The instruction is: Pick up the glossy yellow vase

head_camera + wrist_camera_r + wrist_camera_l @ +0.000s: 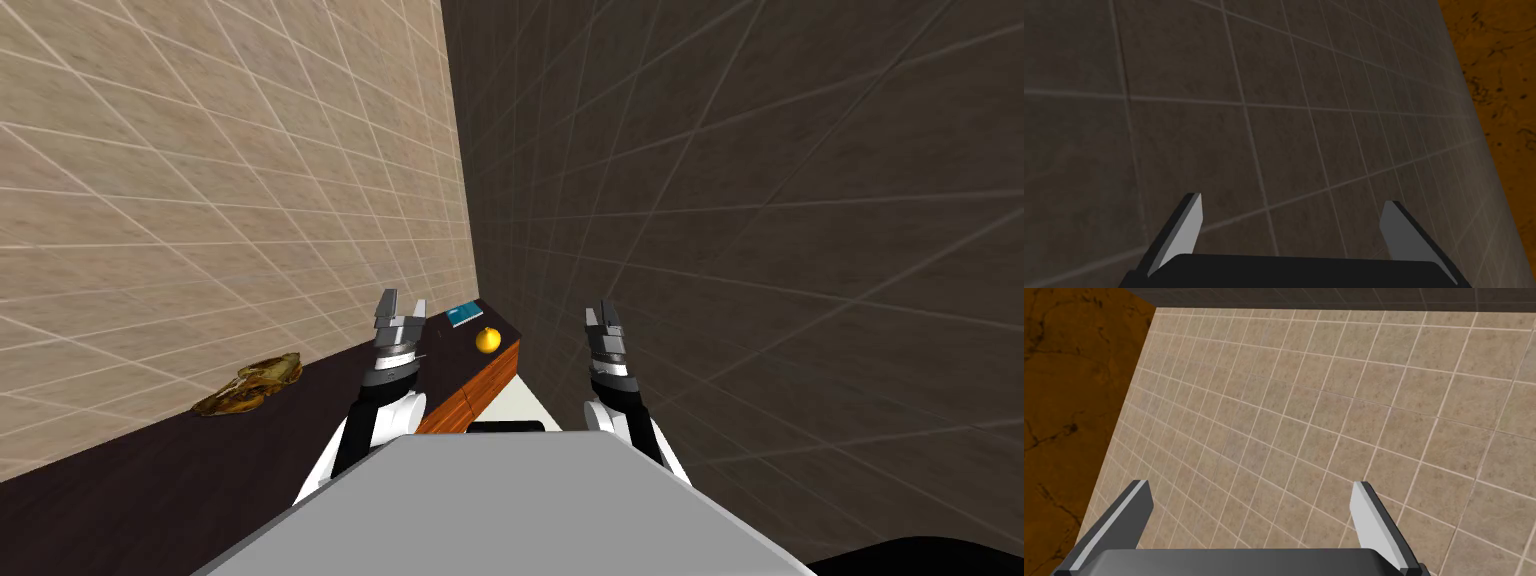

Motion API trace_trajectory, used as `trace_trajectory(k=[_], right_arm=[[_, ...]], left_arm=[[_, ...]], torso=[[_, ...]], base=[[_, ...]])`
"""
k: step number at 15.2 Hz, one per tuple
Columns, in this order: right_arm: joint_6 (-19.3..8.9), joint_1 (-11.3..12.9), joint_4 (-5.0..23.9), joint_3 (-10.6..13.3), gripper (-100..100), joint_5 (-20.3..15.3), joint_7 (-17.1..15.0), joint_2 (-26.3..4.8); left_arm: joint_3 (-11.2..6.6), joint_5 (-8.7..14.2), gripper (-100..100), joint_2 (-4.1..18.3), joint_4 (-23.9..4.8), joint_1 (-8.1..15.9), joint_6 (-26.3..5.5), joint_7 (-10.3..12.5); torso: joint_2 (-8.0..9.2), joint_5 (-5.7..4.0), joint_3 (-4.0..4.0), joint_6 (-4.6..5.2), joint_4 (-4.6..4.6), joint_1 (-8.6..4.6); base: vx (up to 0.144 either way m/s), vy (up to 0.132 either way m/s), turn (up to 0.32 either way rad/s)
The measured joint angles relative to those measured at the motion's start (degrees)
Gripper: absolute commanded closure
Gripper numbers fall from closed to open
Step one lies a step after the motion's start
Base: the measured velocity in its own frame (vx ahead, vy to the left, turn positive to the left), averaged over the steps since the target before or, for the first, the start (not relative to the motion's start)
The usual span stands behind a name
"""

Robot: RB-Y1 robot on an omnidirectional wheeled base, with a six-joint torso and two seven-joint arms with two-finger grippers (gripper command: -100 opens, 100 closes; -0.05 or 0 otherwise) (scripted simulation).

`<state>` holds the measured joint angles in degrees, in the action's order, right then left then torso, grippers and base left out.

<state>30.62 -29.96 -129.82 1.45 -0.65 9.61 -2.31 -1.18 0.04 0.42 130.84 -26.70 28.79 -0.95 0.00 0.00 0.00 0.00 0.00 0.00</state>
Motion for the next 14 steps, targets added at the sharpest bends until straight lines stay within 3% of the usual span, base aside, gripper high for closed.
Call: trace_trajectory(k=[6,14], right_arm=[[0.0,0.0,0.0,0.0,0,0.0,0.0,0.0],[0.0,0.0,0.0,0.0,0,0.0,0.0,0.0]], left_arm=[[-0.71,0.6,-100,5.6,-1.5,1.2,-4.9,-0.2],[-2.29,1.9,-100,9.8,-3.5,3.5,-14.2,-0.4]], torso=[[-0.04,0.01,-0.03,0.01,-0.01,0.03],[-0.06,0.0,-0.04,0.04,-0.01,0.01]], base=[[0.007,0.0,-0.092],[0.009,0.001,-0.109]])
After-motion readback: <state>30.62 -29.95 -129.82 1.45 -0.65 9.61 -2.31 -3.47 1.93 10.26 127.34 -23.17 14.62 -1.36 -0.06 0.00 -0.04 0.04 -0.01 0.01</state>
